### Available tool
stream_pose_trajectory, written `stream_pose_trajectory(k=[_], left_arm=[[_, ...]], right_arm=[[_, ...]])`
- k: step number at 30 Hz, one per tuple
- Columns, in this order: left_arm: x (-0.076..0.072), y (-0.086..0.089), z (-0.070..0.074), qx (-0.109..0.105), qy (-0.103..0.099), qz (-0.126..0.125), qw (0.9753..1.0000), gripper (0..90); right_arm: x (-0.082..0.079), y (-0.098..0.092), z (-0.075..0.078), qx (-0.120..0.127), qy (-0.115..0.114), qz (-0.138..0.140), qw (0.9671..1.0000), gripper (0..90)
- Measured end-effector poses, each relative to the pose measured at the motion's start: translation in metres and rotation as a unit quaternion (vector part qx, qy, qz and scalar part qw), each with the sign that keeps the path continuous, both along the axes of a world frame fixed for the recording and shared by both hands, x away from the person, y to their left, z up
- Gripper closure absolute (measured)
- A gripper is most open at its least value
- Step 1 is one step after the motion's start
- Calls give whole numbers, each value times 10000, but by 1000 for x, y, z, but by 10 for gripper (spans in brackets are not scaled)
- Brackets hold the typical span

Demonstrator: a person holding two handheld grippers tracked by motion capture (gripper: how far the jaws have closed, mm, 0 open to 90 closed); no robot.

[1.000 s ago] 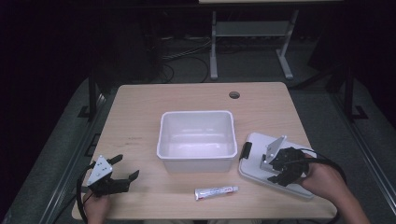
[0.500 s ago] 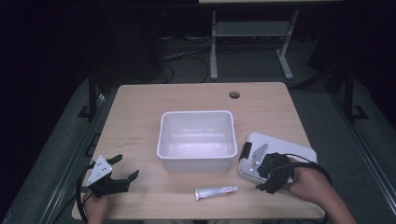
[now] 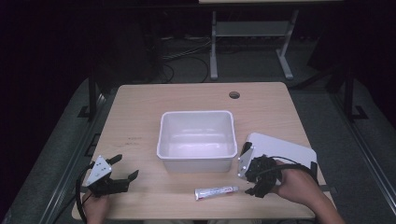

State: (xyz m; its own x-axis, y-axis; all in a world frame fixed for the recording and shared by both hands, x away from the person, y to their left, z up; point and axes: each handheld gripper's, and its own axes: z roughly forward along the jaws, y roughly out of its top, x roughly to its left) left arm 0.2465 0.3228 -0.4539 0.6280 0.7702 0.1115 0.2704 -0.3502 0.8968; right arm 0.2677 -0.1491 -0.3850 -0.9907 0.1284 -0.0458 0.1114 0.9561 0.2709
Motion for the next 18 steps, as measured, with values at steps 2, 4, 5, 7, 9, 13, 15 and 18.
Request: stream_pose_trajectory(k=[2, 4, 5, 7, 9, 13, 15, 18], left_arm=[[0, 0, 0, -3, -1, -5, 10000, 135], [0, 0, 0, -9, -6, -6, 10000, 135], [0, 0, 0, -11, -6, -8, 10000, 135], [0, 0, 0, -9, -7, -2, 10000, 135], [0, 0, 0, 0, -5, -10, 10000, 136], [0, 0, 0, 2, -1, -9, 10000, 135], [0, 0, 0, 8, -7, -8, 10000, 135], [0, 0, 0, -15, -3, -2, 10000, 136]], right_arm=[[0, 3, -1, 7, 7, 44, 10000, 386], [-1, 6, -2, 6, 16, 93, 10000, 386], [-1, 7, -3, -3, 24, 110, 9999, 387], [-1, 10, -4, 24, 41, 141, 9999, 388], [-1, 13, -5, 44, 47, 185, 9998, 392], [-1, 19, -6, 50, 76, 234, 9997, 394], [-1, 21, -7, 59, 70, 275, 9996, 398], [-1, 25, -8, 71, 94, 309, 9995, 402]])
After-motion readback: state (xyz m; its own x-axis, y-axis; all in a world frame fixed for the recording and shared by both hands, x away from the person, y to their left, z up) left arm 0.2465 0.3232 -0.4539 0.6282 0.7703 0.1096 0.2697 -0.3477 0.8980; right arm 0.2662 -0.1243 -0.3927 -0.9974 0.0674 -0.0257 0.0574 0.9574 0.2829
